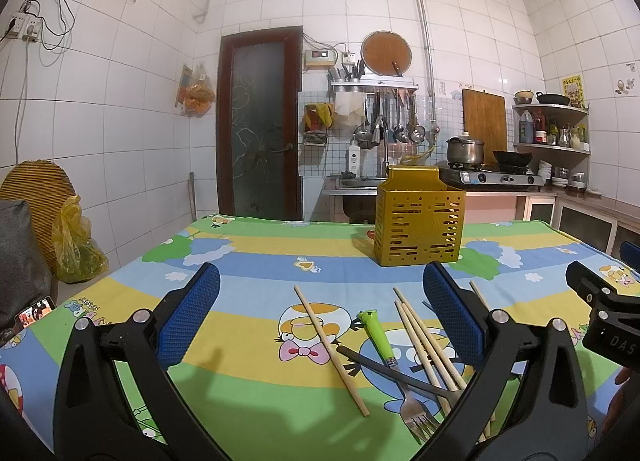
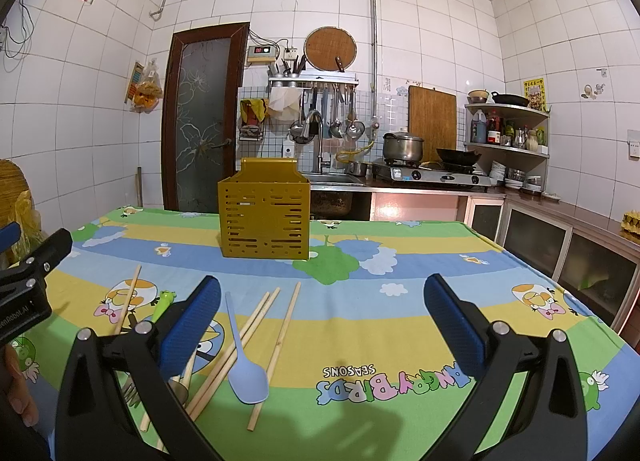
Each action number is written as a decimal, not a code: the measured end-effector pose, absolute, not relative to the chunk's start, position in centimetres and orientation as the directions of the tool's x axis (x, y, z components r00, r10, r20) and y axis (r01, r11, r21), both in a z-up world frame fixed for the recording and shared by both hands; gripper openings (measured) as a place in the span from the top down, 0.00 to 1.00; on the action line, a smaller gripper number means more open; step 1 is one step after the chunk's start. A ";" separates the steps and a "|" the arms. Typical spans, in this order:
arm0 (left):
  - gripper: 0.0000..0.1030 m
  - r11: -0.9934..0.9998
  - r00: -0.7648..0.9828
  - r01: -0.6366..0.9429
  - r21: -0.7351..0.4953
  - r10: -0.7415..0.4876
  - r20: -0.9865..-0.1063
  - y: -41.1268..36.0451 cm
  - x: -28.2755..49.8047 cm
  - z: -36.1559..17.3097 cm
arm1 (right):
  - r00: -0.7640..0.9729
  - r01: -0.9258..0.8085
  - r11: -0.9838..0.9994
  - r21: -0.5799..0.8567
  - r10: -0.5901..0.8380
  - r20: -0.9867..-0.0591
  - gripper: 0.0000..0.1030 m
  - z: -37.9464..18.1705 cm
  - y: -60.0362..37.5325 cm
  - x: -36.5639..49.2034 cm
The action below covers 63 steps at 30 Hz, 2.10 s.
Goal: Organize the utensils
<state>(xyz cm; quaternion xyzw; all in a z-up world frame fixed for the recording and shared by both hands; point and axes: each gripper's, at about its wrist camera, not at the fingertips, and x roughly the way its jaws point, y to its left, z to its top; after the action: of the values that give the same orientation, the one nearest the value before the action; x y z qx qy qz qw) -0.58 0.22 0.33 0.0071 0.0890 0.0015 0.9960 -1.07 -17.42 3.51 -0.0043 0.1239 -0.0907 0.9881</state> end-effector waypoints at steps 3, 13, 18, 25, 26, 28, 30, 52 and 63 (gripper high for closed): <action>0.05 1.000 0.984 -0.002 0.015 0.004 -0.177 0.2 -0.6 0.3 | 0.953 0.178 0.984 -0.031 -0.180 -0.244 0.04 3.5 -17.5 -1.0; 0.05 1.000 0.984 -0.001 0.017 0.004 -0.179 0.2 -0.5 0.3 | 0.953 0.178 0.983 -0.030 -0.180 -0.245 0.04 3.4 -17.5 -1.0; 0.05 1.000 0.984 -0.001 0.018 0.004 -0.178 0.2 -0.6 0.4 | 0.953 0.179 0.983 -0.030 -0.180 -0.245 0.04 3.7 -17.4 -1.4; 0.05 1.000 0.984 -0.001 0.017 0.004 -0.179 0.2 -0.6 0.4 | 0.953 0.179 0.983 -0.030 -0.181 -0.245 0.04 3.7 -17.4 -1.4; 0.05 1.000 0.984 -0.001 0.017 0.004 -0.178 0.2 -0.6 0.4 | 0.953 0.179 0.983 -0.030 -0.181 -0.245 0.04 3.7 -17.4 -1.4; 0.05 1.000 0.984 -0.001 0.018 0.004 -0.178 0.2 -0.6 0.4 | 0.953 0.179 0.983 -0.030 -0.181 -0.245 0.04 3.7 -17.4 -1.4; 0.05 1.000 0.984 -0.001 0.018 0.005 -0.179 0.2 -0.6 0.3 | 0.953 0.179 0.983 -0.029 -0.181 -0.245 0.04 3.7 -17.4 -1.4; 0.05 1.000 0.980 0.003 0.016 0.001 -0.198 0.0 -0.3 0.2 | 0.944 0.188 0.982 -0.029 -0.189 -0.270 0.04 3.2 -17.5 -1.2; 0.05 1.000 0.913 -0.017 0.023 0.025 -0.407 1.1 5.6 0.3 | 0.891 0.131 0.989 -0.063 -0.145 -0.431 0.04 3.5 -17.5 3.9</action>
<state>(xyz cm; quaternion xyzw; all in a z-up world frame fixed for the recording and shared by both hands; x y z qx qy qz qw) 5.61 1.14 0.35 0.0094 0.2081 0.0108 0.9780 3.90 -17.54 3.52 -0.0159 0.2226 -0.0710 0.9722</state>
